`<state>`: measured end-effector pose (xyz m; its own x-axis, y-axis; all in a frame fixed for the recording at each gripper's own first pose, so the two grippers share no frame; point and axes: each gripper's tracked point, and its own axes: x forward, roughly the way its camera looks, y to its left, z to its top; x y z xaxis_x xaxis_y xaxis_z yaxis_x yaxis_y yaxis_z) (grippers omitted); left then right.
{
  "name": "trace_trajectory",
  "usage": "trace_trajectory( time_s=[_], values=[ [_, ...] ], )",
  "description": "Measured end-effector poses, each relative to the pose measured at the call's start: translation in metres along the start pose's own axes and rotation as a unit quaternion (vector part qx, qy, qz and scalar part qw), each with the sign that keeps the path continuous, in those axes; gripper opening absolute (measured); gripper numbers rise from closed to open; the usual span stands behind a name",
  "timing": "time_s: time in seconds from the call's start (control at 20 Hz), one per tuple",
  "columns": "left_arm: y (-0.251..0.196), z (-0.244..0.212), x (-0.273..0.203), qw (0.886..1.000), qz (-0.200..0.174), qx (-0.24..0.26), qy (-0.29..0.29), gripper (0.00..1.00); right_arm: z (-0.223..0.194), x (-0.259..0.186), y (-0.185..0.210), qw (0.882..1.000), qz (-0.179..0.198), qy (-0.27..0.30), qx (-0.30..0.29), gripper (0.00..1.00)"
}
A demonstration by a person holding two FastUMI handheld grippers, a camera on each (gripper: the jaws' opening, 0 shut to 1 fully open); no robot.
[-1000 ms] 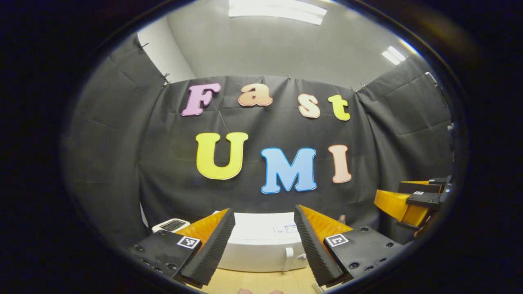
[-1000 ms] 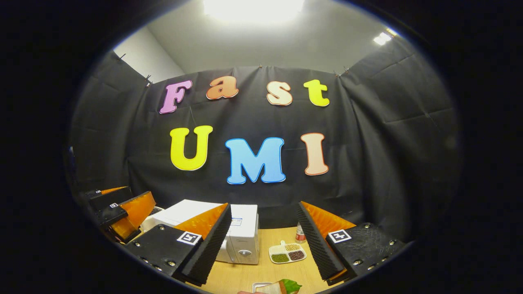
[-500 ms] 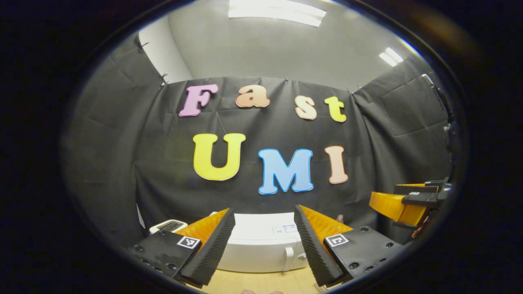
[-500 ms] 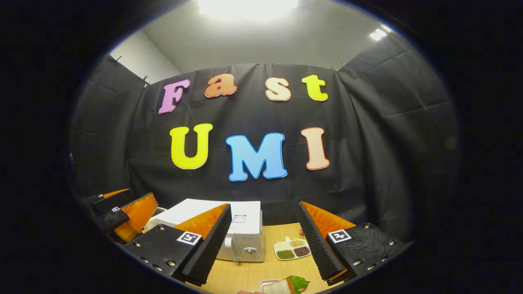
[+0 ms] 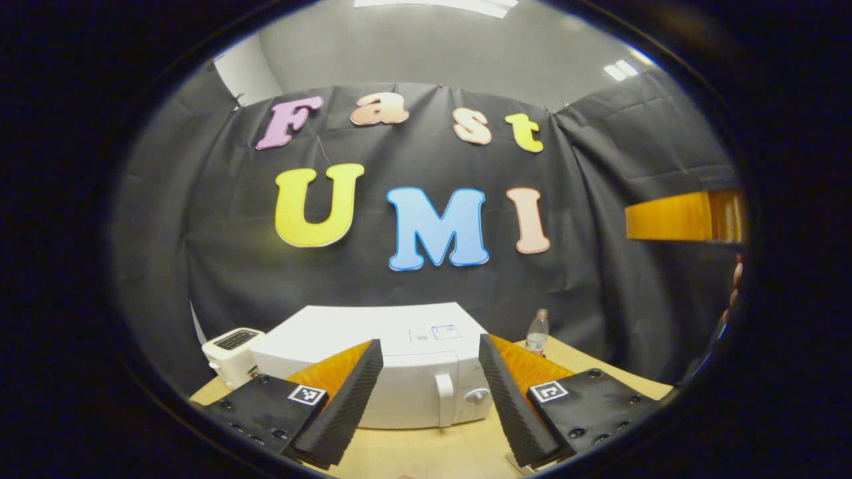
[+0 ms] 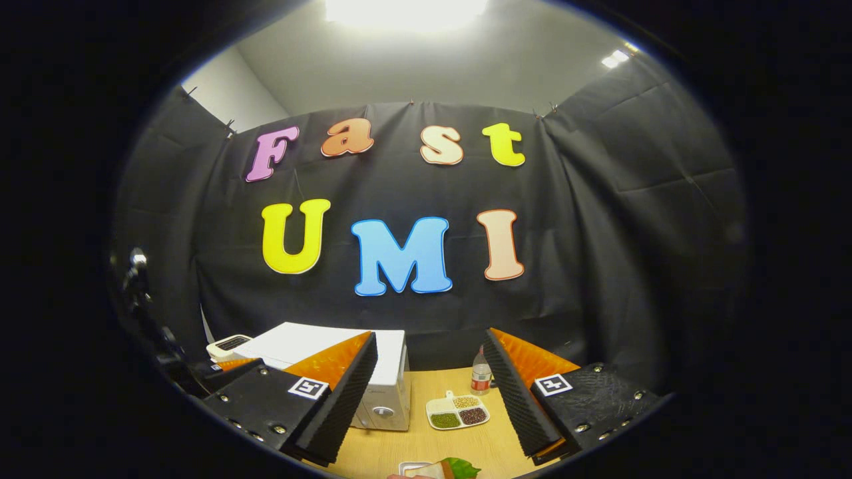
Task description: Open the microwave oven with the left hand, put the food in, and close the microwave oven.
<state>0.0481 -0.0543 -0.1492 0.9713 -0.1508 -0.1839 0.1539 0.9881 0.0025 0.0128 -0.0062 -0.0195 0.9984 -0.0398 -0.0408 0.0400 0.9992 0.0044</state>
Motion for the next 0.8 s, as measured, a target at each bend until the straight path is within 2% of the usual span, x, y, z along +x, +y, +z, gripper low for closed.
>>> trace_trajectory(
  time_s=[0.25, 0.45, 0.5, 0.6, 0.7, 0.8],
  values=[
    [-0.014, -0.064, 0.043, 0.999, -0.004, -0.001, 0.051, 0.98, -0.014, 0.013, -0.017, 1.0, -0.003, 0.02, -0.015, 0.96],
    [-0.012, -0.117, 0.079, 0.995, 0.014, -0.004, 0.098, 0.94, -0.027, 0.021, -0.028, 0.999, -0.006, 0.043, -0.027, 0.96],
    [-0.013, -0.128, 0.086, 0.994, 0.017, -0.008, 0.111, 0.97, -0.027, 0.022, -0.03, 0.999, -0.004, 0.045, -0.031, 0.97],
    [-0.014, -0.141, 0.095, 0.992, 0.018, -0.009, 0.124, 0.95, -0.028, 0.025, -0.031, 0.998, -0.001, 0.047, -0.035, 0.97],
    [-0.014, -0.149, 0.103, 0.991, 0.019, -0.007, 0.133, 0.91, -0.034, 0.028, -0.032, 0.998, 0.0, 0.057, -0.034, 0.97],
    [-0.008, -0.155, 0.108, 0.989, 0.03, -0.021, 0.143, 0.82, -0.041, 0.028, -0.03, 0.997, 0.005, 0.068, -0.025, 0.97]
  ],
)
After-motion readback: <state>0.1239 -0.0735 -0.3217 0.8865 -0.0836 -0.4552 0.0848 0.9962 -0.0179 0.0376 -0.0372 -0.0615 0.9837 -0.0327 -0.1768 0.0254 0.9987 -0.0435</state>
